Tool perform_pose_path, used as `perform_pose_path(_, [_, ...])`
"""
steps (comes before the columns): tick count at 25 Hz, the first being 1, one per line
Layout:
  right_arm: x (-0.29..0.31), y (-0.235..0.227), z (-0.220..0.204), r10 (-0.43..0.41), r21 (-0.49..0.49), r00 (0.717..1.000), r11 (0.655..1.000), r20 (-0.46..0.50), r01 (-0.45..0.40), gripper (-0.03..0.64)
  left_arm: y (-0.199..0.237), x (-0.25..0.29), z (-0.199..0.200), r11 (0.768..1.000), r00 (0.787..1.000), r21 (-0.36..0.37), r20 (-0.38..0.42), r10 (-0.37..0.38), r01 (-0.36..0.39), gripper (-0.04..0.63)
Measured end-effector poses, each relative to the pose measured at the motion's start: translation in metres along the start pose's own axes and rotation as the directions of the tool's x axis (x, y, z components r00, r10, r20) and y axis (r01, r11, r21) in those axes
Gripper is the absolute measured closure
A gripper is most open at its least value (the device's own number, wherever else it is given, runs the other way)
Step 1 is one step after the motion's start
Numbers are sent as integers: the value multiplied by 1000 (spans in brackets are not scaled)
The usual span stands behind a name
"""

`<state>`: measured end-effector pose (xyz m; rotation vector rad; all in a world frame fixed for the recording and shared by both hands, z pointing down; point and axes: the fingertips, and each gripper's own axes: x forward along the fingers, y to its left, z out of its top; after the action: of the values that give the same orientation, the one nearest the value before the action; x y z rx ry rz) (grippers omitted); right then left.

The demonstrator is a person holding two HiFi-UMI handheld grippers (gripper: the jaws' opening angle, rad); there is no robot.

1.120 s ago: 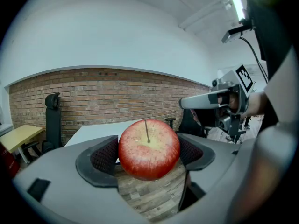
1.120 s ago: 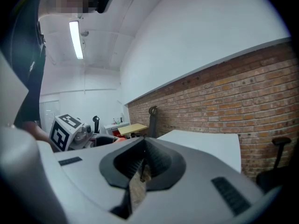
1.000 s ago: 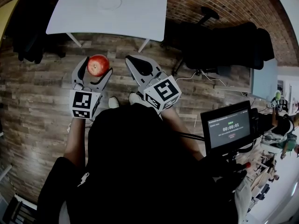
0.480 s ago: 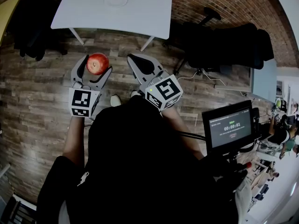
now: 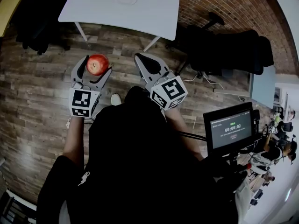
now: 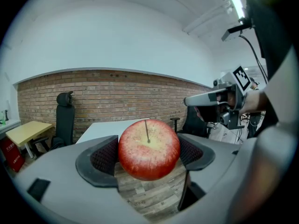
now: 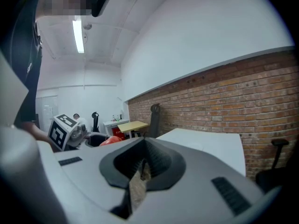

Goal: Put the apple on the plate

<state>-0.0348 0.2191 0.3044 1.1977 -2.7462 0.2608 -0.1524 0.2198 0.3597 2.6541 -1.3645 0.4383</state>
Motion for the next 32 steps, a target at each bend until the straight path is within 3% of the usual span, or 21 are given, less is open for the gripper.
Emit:
perform_pose_path(17, [8,3,9,17,-32,1000,999,7,-17,614,9,-5,-4,999,1000,-16,14,28,-28,195])
perform_pose_path(32, [56,-71,4,48,30,999,998,20,-49,614,25,80,15,1000,999,25,-34,12,-11,196])
